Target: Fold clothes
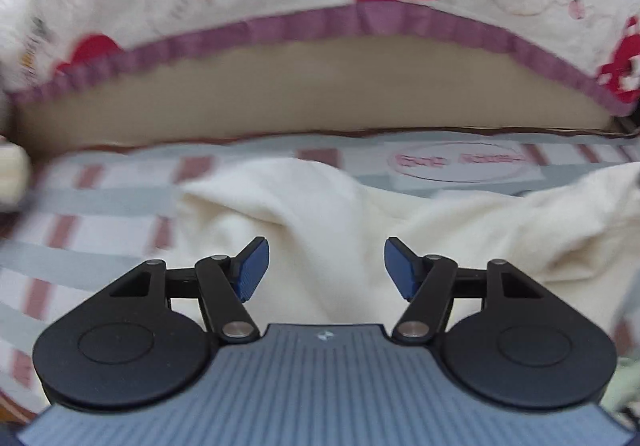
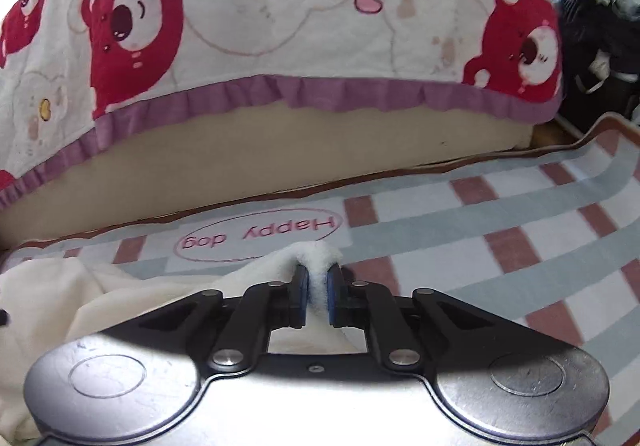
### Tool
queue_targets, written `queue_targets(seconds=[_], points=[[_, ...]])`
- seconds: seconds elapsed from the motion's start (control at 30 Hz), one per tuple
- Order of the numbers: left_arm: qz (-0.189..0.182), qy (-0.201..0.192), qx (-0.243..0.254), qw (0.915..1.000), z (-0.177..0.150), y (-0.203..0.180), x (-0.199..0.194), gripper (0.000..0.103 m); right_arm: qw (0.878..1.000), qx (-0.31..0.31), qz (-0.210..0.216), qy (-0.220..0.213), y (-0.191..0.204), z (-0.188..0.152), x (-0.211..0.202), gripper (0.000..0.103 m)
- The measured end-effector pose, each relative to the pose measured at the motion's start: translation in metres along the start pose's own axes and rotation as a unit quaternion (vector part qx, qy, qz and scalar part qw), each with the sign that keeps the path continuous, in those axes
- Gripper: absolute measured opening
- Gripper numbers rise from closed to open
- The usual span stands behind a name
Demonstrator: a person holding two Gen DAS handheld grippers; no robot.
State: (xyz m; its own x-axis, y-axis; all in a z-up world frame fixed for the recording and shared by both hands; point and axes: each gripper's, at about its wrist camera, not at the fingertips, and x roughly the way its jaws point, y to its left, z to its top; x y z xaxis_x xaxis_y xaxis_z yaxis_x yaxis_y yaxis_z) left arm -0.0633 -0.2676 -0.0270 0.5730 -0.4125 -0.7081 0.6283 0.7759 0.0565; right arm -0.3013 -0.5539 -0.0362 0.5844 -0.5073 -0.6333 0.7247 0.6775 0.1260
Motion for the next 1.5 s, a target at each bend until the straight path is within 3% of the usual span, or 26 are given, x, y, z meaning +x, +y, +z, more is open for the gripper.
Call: queue_targets(seconds=[0.07,0.13,0.2,0.23,0.3,0.37,0.43,0.53,0.67,0.77,0.8,0.83,0.9,1.0,1.1,1.23,1.4,1.47,1.5], points=[[0.021,0.028,-0.025,0.9991,-0.001,0.014,0.006,0.065,0.997,-0.043,-0.059,-0.006,0.005,-0.001,-0.003,0.042],[0.039,0.060,-0.054,0.9960,-0.003,0.031,0.013,0.065,0.990,-0.081,-0.113,-0.021,0.010,-0.004,-0.005,0.043],[0.040,0.072,-0.085,0.9930,-0.007,0.051,0.012,0.067,0.988,-0.099,-0.111,-0.030,0.014,-0.006,-0.005,0.043],[0.037,0.075,-0.105,0.9909,-0.010,0.062,0.011,0.072,0.990,-0.104,-0.091,-0.032,0.018,-0.008,-0.006,0.043],[0.026,0.079,-0.147,0.9855,-0.015,0.080,0.011,0.075,0.995,-0.101,-0.001,-0.026,0.030,-0.014,-0.008,0.043],[-0.006,0.086,-0.195,0.9771,-0.020,0.096,0.014,0.076,0.990,-0.098,0.100,-0.004,0.048,-0.021,-0.006,0.043],[-0.034,0.096,-0.231,0.9677,-0.025,0.106,0.019,0.076,0.977,-0.094,0.190,0.029,0.068,-0.031,-0.002,0.043],[-0.066,0.127,-0.252,0.9571,-0.032,0.103,0.030,0.080,0.952,-0.067,0.286,0.085,0.095,-0.049,0.010,0.043],[-0.082,0.153,-0.234,0.9567,-0.032,0.086,0.040,0.086,0.928,-0.062,0.339,0.143,0.127,-0.078,0.024,0.043],[-0.086,0.138,-0.181,0.9700,-0.029,0.065,0.037,0.086,0.923,-0.097,0.340,0.150,0.142,-0.093,0.023,0.043],[-0.088,0.131,-0.158,0.9748,-0.028,0.057,0.035,0.080,0.923,-0.106,0.339,0.147,0.143,-0.095,0.021,0.043],[-0.083,0.124,-0.136,0.9794,-0.028,0.051,0.032,0.063,0.924,-0.116,0.336,0.141,0.144,-0.096,0.019,0.043],[-0.068,0.116,-0.104,0.9855,-0.029,0.041,0.028,0.039,0.925,-0.128,0.335,0.129,0.148,-0.096,0.017,0.043],[-0.087,0.105,-0.096,0.9859,-0.028,0.038,0.023,0.028,0.924,-0.132,0.337,0.120,0.150,-0.093,0.016,0.043],[-0.115,0.094,-0.099,0.9839,-0.026,0.038,0.018,0.025,0.924,-0.134,0.340,0.113,0.150,-0.090,0.016,0.043],[-0.196,0.081,-0.127,0.9690,-0.025,0.043,0.015,0.025,0.921,-0.149,0.345,0.105,0.154,-0.092,0.014,0.043],[-0.303,0.081,-0.149,0.9377,-0.025,0.032,0.021,0.021,0.903,-0.157,0.387,0.102,0.162,-0.094,0.003,0.051],[-0.339,0.077,-0.150,0.9256,-0.025,0.026,0.020,0.015,0.901,-0.159,0.394,0.093,0.164,-0.094,-0.001,0.062],[-0.361,0.072,-0.149,0.9180,-0.024,0.022,0.017,0.006,0.900,-0.159,0.395,0.090,0.165,-0.094,-0.003,0.064]])
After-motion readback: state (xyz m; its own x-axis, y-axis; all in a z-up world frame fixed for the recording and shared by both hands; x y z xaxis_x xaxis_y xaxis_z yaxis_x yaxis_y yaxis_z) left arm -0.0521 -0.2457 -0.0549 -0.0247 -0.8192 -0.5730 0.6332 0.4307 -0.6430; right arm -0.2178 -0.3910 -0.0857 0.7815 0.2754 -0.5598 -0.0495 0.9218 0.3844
